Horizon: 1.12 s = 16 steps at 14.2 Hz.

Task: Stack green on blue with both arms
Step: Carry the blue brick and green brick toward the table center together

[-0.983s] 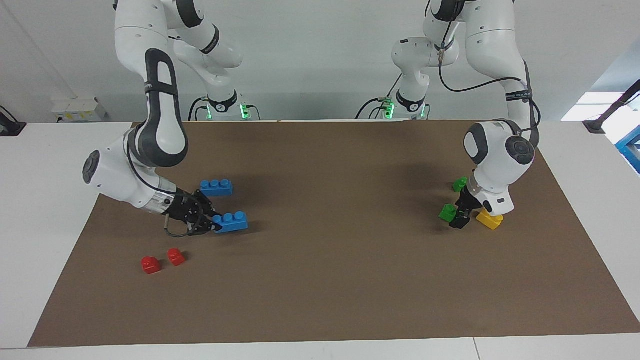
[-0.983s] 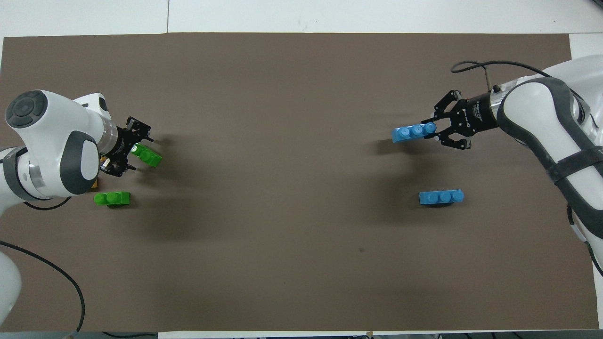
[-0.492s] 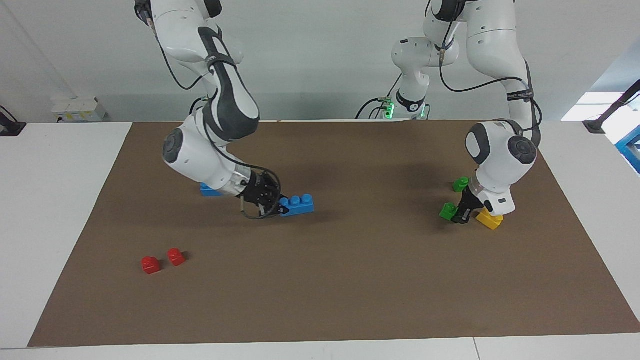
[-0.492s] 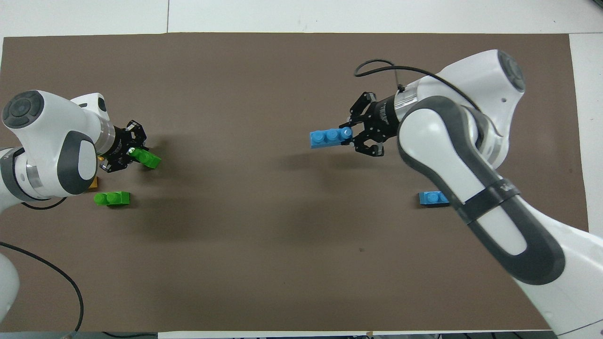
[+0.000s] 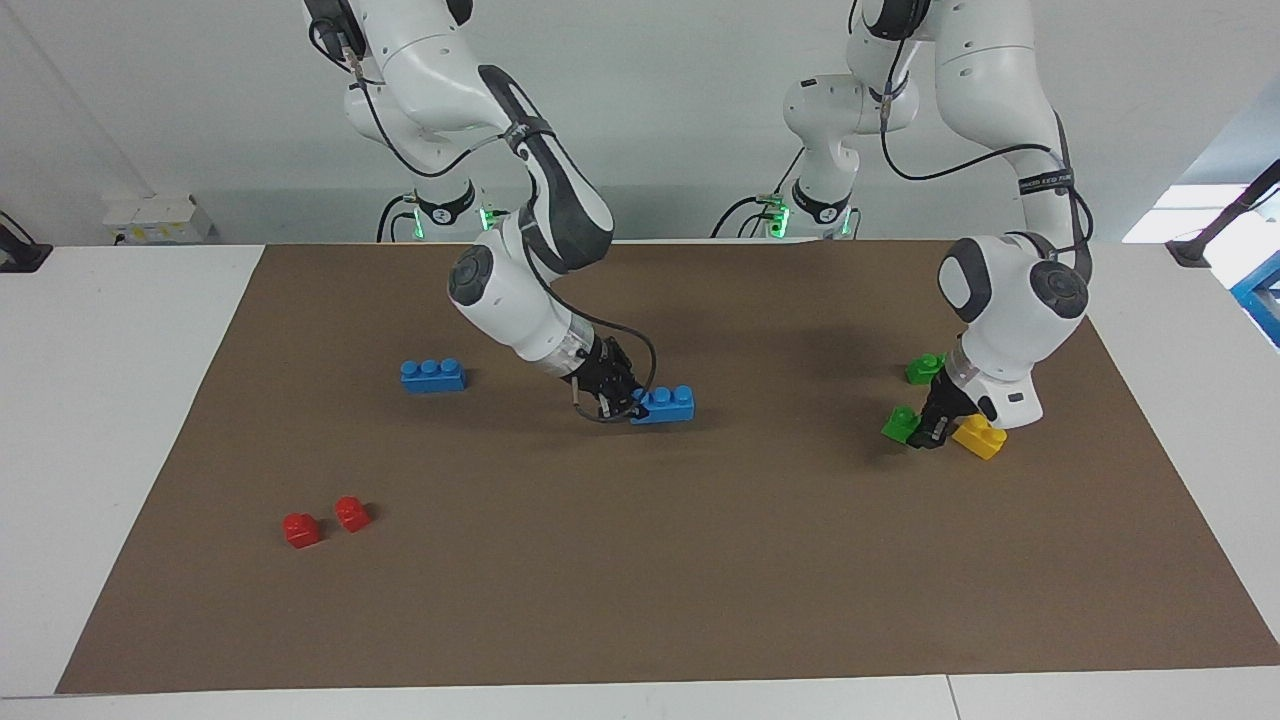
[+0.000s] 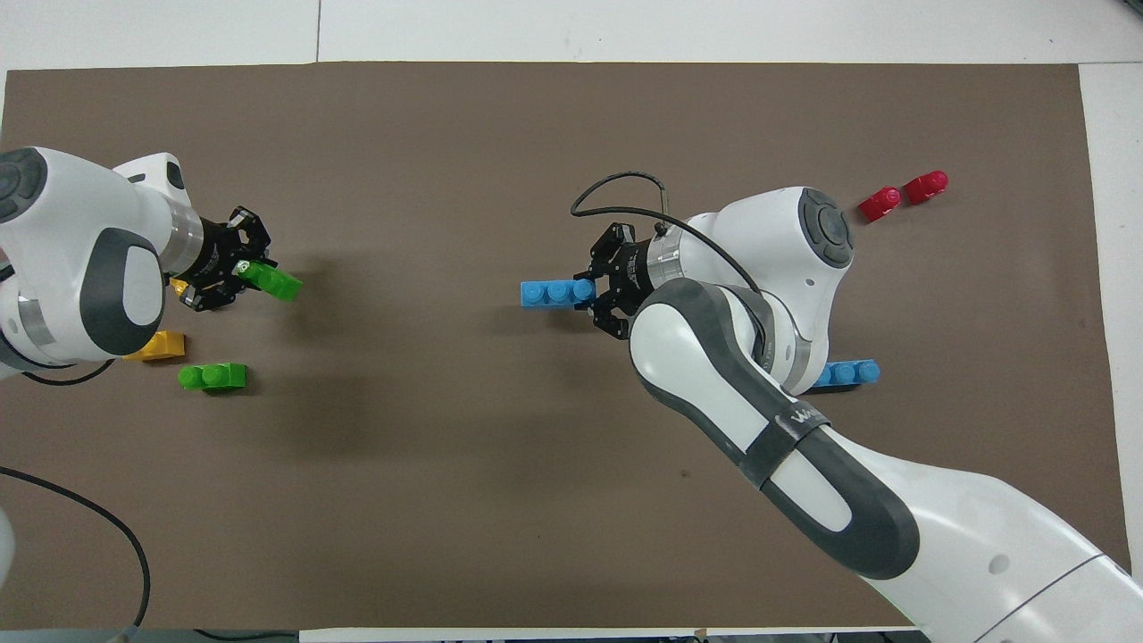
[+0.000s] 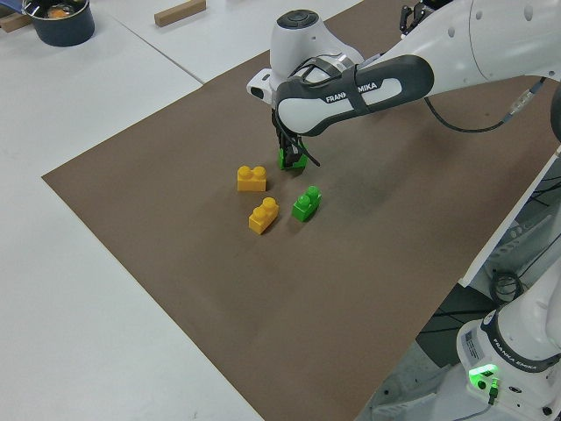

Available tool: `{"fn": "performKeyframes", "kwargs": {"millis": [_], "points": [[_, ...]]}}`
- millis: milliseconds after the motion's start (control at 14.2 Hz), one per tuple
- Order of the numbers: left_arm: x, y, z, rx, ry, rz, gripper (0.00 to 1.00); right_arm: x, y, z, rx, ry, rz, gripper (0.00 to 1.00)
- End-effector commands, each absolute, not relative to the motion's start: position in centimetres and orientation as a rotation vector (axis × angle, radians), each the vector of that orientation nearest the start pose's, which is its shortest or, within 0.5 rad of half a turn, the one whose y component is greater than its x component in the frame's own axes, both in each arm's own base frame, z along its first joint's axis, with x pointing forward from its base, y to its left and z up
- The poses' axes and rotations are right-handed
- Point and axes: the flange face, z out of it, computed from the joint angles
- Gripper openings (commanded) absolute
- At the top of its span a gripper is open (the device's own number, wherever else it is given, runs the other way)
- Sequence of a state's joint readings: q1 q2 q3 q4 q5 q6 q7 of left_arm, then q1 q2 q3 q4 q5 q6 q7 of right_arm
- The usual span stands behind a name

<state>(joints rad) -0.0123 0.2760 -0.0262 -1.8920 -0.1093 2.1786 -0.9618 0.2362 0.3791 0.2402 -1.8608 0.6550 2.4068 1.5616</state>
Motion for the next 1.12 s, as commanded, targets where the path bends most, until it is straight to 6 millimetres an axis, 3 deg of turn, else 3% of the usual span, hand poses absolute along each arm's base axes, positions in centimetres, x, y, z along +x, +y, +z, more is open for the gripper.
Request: {"fn": "performKeyframes", "kwargs": {"millis": [0,211,351,702,1054], "points": [[62.1,-4.7,42.3,-2.777,-1.685,0.097,0.0,57.9,28.6,32.8,-1.781,1.96,0.55,0.0],[61.3,-10.4,45.6,-2.651,-1.897,0.083,0.0,57.1,28.8,31.5,-1.755,1.99,0.508,0.0],[60.3,-15.2,45.7,-2.571,-1.996,0.087,0.0,56.7,28.5,30.9,-1.756,2.001,0.5,0.0],[57.4,-25.0,45.8,-2.463,-2.15,0.043,0.0,55.0,29.7,29.9,-1.798,1.978,0.469,0.0],[54.0,-32.2,45.2,-2.39,-2.242,0.066,0.0,53.9,30.2,28.8,-1.861,1.94,0.461,0.0]]}}
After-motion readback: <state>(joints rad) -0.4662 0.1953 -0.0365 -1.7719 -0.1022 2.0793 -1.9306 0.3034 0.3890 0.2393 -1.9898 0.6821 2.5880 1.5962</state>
